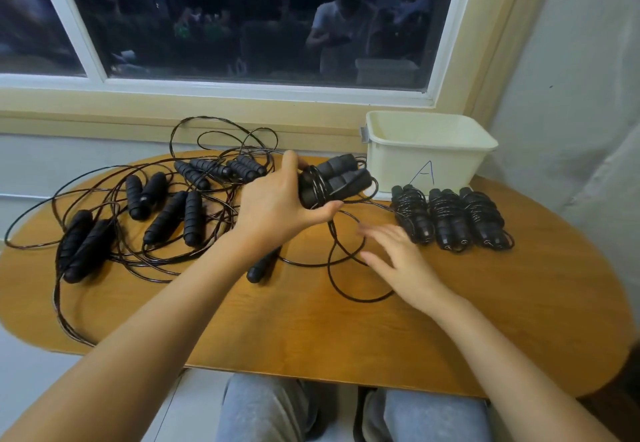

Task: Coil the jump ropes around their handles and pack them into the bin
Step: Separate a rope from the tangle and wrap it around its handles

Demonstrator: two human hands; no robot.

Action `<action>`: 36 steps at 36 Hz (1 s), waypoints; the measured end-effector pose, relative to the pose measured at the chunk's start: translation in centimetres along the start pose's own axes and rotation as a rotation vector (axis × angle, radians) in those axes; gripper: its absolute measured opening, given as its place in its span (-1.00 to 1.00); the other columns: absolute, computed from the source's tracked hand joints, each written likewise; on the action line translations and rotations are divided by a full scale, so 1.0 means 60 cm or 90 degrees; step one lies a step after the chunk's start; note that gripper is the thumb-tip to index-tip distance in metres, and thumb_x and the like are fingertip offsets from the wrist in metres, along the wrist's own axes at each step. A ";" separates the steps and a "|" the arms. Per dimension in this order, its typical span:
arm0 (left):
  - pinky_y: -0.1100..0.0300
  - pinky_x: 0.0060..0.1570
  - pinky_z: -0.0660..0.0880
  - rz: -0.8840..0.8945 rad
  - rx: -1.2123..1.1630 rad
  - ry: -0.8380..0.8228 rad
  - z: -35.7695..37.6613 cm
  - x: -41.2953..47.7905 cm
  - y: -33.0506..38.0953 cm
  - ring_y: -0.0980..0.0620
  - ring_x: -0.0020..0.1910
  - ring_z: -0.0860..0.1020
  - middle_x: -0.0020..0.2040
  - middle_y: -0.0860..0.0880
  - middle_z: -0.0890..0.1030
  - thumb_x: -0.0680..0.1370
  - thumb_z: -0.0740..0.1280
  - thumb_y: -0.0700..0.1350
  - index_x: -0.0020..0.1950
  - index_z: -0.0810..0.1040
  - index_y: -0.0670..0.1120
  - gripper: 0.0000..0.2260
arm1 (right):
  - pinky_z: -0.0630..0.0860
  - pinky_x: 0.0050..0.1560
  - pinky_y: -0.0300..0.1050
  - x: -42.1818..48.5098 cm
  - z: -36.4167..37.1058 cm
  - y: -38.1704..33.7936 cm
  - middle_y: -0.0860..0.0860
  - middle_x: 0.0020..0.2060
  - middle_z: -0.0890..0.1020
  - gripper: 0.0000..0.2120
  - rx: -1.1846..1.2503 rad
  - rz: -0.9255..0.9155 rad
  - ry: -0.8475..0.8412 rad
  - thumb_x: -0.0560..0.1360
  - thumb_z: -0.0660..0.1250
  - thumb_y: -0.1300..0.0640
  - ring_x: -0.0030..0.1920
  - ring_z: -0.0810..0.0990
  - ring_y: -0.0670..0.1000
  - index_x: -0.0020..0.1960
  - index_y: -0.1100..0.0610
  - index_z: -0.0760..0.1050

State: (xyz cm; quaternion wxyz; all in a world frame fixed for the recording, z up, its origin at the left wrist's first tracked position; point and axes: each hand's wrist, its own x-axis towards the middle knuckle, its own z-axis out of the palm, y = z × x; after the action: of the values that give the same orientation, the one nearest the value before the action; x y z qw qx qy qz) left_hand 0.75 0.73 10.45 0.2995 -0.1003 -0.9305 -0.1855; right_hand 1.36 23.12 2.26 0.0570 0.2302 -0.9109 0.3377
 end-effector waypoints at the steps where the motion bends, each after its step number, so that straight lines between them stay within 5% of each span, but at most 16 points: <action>1: 0.29 -0.40 0.25 0.007 -0.003 -0.001 0.000 -0.001 0.007 0.09 -0.22 0.54 -0.11 0.16 0.47 0.40 0.40 0.33 0.23 0.38 -0.10 -0.37 | 0.19 0.44 -0.20 0.006 0.008 -0.016 -0.21 0.37 0.34 -0.57 0.050 0.006 -0.021 0.62 0.26 0.01 0.41 0.21 -0.24 0.48 -0.02 0.33; 4: 0.20 -0.36 0.27 0.031 -0.019 0.005 0.001 -0.003 0.024 0.03 -0.23 0.58 -0.16 0.18 0.47 0.38 0.42 0.31 0.21 0.39 -0.11 -0.37 | 0.22 0.36 -0.30 0.018 0.037 -0.044 -0.24 0.35 0.38 -0.58 0.177 0.025 -0.090 0.61 0.28 0.00 0.38 0.30 -0.26 0.45 -0.08 0.32; 7: 0.25 -0.39 0.26 0.057 -0.035 0.015 -0.006 -0.004 0.020 0.10 -0.26 0.53 -0.16 0.18 0.47 0.36 0.42 0.32 0.21 0.41 -0.12 -0.35 | 0.44 0.18 -0.25 0.019 0.044 -0.043 -0.13 -0.07 0.65 -0.91 0.277 0.037 -0.105 0.63 0.27 0.12 0.05 0.59 -0.19 0.05 -0.02 0.54; 11: 0.47 -0.36 0.22 0.104 -0.045 0.005 -0.018 -0.014 -0.010 0.20 -0.26 0.44 -0.15 0.19 0.48 0.36 0.30 0.40 0.19 0.44 -0.13 -0.32 | 0.46 -0.02 -0.30 0.005 0.006 -0.016 -0.12 -0.35 0.62 -0.76 0.309 0.045 -0.090 0.51 0.28 -0.04 -0.22 0.57 -0.19 -0.26 0.06 0.55; 18: 0.17 -0.34 0.51 0.173 -0.079 0.030 -0.011 -0.037 -0.041 0.04 -0.20 0.63 -0.12 0.03 0.64 0.34 0.29 0.39 0.15 0.46 -0.15 -0.32 | 0.26 0.39 -0.06 0.019 -0.053 0.030 -0.14 -0.38 0.61 -0.68 0.258 0.126 -0.255 0.50 0.21 -0.11 -0.15 0.62 -0.18 -0.23 0.11 0.52; 22: 0.17 -0.32 0.52 0.247 -0.064 0.023 -0.010 -0.041 -0.041 0.03 -0.21 0.63 -0.13 0.01 0.64 0.35 0.28 0.40 0.15 0.47 -0.14 -0.33 | 0.55 0.01 -0.24 0.038 -0.078 0.034 -0.08 -0.43 0.52 -0.71 0.304 0.197 -0.273 0.57 0.23 -0.01 -0.06 0.64 0.18 -0.26 0.12 0.46; 26: 0.17 -0.22 0.51 0.351 -0.019 0.001 0.001 -0.045 -0.022 0.02 -0.18 0.62 -0.13 0.02 0.63 0.38 0.26 0.42 0.13 0.44 -0.10 -0.37 | 0.41 -0.40 -0.43 0.078 -0.093 0.012 -0.04 -0.44 0.46 -0.69 0.219 0.216 -0.213 0.64 0.21 0.15 -0.41 0.53 -0.15 -0.26 0.14 0.51; 30: 0.14 -0.25 0.52 0.426 0.053 -0.019 0.015 -0.050 -0.006 0.02 -0.23 0.59 -0.16 0.02 0.62 0.43 0.24 0.39 0.08 0.49 -0.13 -0.41 | 0.46 -0.39 -0.39 0.113 -0.099 -0.019 -0.10 -0.46 0.45 -0.71 0.212 0.200 -0.160 0.62 0.25 0.05 -0.48 0.44 -0.20 -0.24 0.11 0.52; 33: 0.13 -0.28 0.51 0.420 0.111 -0.041 0.023 -0.052 -0.003 0.00 -0.26 0.58 -0.18 0.02 0.61 0.43 0.23 0.39 0.06 0.47 -0.12 -0.41 | 0.59 -0.22 -0.32 0.123 -0.094 -0.044 -0.06 -0.41 0.47 -0.75 0.218 0.172 -0.099 0.60 0.27 0.03 -0.35 0.50 -0.15 -0.17 0.12 0.56; 36: 0.15 -0.36 0.46 0.388 0.160 -0.053 0.031 -0.052 -0.006 -0.01 -0.33 0.56 -0.24 0.00 0.59 0.39 0.32 0.37 0.01 0.45 -0.13 -0.44 | 0.51 -0.22 -0.47 0.112 -0.094 -0.078 0.03 -0.34 0.57 -0.73 0.169 0.105 -0.054 0.61 0.27 0.01 -0.20 0.58 -0.06 -0.22 0.05 0.57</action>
State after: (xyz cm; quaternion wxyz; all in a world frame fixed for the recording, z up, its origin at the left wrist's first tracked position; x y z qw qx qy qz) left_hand 2.19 0.90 7.07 0.3128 -0.3439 -0.8848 0.0335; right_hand -2.76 21.11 11.07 -0.0404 0.1744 -0.8756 0.4487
